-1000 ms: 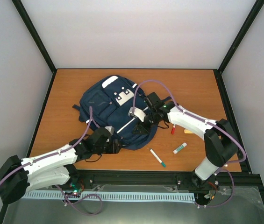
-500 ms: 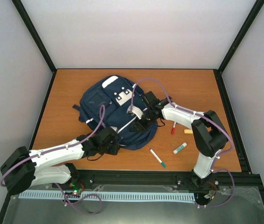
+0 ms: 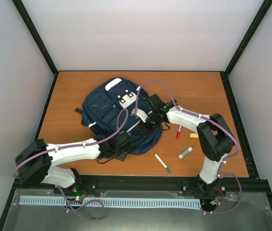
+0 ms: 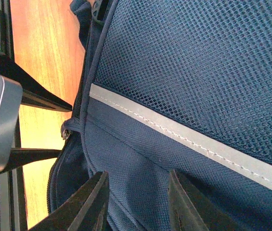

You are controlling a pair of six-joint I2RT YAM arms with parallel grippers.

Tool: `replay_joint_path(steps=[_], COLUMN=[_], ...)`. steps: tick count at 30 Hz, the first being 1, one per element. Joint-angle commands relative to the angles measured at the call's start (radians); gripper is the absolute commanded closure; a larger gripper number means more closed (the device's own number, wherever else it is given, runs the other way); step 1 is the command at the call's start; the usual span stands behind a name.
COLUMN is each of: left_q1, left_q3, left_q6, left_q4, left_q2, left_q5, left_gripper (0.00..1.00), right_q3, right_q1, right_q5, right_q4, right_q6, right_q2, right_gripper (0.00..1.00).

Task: Pack the student bag
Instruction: Zip the student bag at the center of the board.

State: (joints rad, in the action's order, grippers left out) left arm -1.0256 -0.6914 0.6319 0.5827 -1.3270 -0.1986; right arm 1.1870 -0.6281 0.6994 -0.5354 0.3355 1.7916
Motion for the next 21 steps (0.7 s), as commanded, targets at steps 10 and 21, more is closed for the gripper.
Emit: replay_joint_path(steps=[10, 21], left_q1=[-0.093, -0.096], left_q3=[-0.116, -0.102], left_q6=[-0.004, 0.0], left_q4=[0.141, 0.139], left_q2=[-0.116, -0.098], left_q5=[-0.126, -0.138], left_gripper=[0.6, 0.72], right_q3=[-0.011, -0.01], right_q1=[0.022, 0.028], right_q5=[0.045, 0.053], right_q4=[0.017, 0.017], right_q6=[-0.007, -0.016], right_q2=[0.025, 0.031], right_gripper=[0.64, 0.64])
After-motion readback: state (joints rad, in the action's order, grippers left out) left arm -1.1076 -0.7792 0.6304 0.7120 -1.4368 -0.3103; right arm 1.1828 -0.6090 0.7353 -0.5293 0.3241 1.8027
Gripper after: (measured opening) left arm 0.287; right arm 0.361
